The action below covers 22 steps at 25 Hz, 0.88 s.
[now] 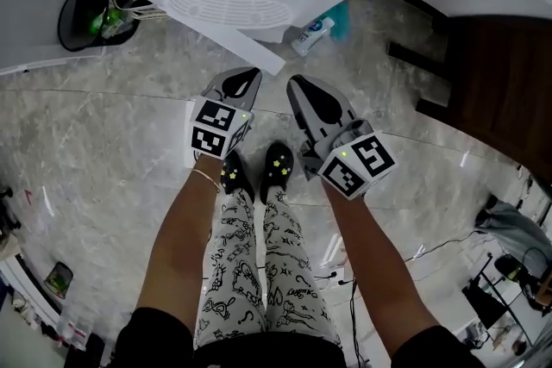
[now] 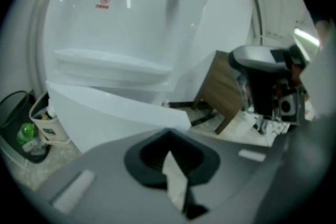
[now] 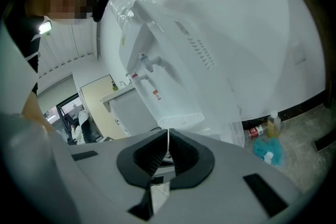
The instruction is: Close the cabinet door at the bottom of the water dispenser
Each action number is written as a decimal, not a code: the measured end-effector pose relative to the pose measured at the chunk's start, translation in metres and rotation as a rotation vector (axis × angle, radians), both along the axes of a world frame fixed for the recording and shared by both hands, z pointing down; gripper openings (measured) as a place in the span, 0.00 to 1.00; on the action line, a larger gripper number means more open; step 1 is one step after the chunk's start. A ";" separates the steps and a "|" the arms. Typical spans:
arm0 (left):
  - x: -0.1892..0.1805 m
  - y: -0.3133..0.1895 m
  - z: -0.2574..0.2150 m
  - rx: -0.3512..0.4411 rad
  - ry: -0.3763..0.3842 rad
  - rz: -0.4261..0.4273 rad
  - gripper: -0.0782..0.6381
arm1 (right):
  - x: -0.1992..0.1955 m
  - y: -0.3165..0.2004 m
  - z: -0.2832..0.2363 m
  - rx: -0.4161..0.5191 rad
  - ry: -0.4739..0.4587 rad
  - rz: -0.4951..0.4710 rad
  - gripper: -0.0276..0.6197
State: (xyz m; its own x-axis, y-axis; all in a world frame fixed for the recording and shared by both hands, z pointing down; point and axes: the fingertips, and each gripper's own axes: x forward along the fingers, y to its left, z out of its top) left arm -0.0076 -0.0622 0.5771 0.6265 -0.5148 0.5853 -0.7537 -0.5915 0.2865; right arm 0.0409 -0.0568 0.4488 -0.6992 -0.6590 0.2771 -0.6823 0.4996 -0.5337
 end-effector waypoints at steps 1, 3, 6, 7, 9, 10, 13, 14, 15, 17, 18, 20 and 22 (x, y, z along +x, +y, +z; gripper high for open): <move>0.002 -0.006 0.001 0.001 -0.015 0.013 0.11 | 0.002 -0.003 0.000 -0.002 -0.003 0.010 0.07; 0.005 -0.020 0.002 0.004 -0.049 0.029 0.11 | 0.008 -0.008 -0.004 0.001 -0.015 0.032 0.07; 0.008 -0.035 -0.001 0.013 -0.082 0.038 0.11 | 0.015 -0.011 -0.011 0.007 -0.021 0.047 0.07; 0.009 -0.039 -0.002 0.019 -0.089 0.036 0.11 | 0.017 -0.011 -0.014 0.007 -0.022 0.047 0.07; 0.008 -0.046 -0.004 0.031 -0.103 0.030 0.11 | 0.021 -0.013 -0.018 0.007 -0.031 0.052 0.07; 0.009 -0.050 -0.003 0.035 -0.109 0.030 0.11 | 0.024 -0.014 -0.021 0.008 -0.038 0.059 0.07; 0.013 -0.057 -0.001 0.035 -0.119 0.035 0.11 | 0.036 -0.017 -0.025 0.011 -0.051 0.079 0.07; 0.013 -0.059 0.000 0.031 -0.129 0.036 0.11 | 0.038 -0.018 -0.025 0.012 -0.050 0.082 0.07; 0.012 -0.061 0.002 0.024 -0.143 0.035 0.11 | 0.040 -0.019 -0.025 0.011 -0.050 0.085 0.07; 0.011 -0.066 0.006 0.013 -0.167 0.029 0.11 | 0.042 -0.021 -0.025 0.008 -0.054 0.093 0.07; 0.012 -0.069 0.006 0.011 -0.171 0.026 0.11 | 0.043 -0.022 -0.025 0.007 -0.059 0.097 0.07; 0.016 -0.073 0.006 0.011 -0.160 0.022 0.11 | 0.045 -0.023 -0.028 0.006 -0.071 0.100 0.07; 0.019 -0.077 0.004 0.012 -0.145 0.020 0.11 | 0.044 -0.024 -0.032 0.012 -0.095 0.096 0.07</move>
State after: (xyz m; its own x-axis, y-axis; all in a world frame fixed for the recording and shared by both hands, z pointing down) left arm 0.0112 -0.1390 0.5815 0.5456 -0.5108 0.6644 -0.7750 -0.6092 0.1681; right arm 0.0852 -0.0807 0.4166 -0.6553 -0.7271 0.2047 -0.6742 0.4408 -0.5925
